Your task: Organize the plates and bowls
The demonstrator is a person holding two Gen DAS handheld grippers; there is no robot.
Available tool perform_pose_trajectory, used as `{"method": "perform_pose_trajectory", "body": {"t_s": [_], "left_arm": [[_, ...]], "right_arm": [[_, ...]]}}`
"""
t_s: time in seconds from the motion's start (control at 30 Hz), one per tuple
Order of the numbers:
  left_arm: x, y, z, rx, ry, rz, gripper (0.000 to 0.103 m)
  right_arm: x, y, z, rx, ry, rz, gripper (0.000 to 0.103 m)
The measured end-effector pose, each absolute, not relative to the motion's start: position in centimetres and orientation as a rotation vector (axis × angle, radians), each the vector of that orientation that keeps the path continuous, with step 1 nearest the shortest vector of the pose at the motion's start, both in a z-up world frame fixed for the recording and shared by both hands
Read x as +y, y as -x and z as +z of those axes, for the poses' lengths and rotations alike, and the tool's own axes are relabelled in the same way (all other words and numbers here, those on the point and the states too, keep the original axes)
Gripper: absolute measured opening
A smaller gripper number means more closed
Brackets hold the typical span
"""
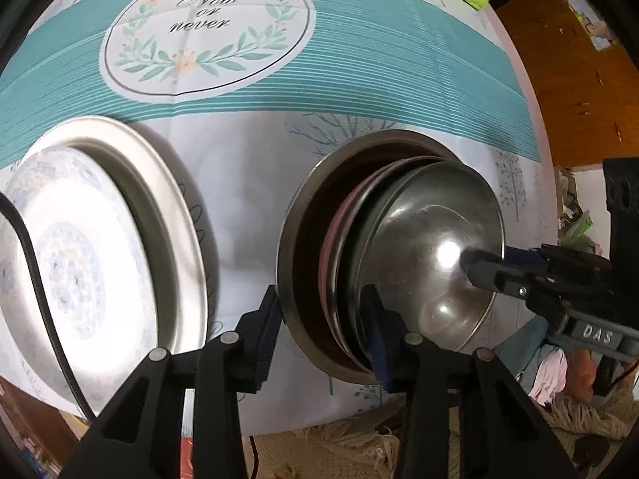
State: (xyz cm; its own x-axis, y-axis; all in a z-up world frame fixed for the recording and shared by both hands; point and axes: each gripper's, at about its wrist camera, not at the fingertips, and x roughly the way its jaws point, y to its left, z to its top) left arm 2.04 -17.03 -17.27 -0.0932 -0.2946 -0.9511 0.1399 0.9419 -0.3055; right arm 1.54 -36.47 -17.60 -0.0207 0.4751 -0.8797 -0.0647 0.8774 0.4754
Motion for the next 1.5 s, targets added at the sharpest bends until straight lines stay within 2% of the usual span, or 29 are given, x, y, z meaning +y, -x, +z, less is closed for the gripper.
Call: {"method": "perform_pose_trajectory", "body": {"t_s": [0.5, 0.9, 1.5], "left_arm": [[-14.3, 2.5, -12.4, 1.552, 0.184, -0.284, 0.037], [-5.0, 7.4, -8.2, 1.463, 0.27, -0.14, 0.037], [4.4, 0.5, -12.7, 1.548, 0.17, -0.278, 0.037]], "right_arm": [[-33.9, -0.2, -14.4, 1.536, -0.226, 0.504, 0.031], [-25.6, 1.5, -10.7, 1.475, -0.101, 0.68, 0.031], [-14.7, -2.2, -13.4, 1.516, -0.197, 0.483, 0.031]]}}
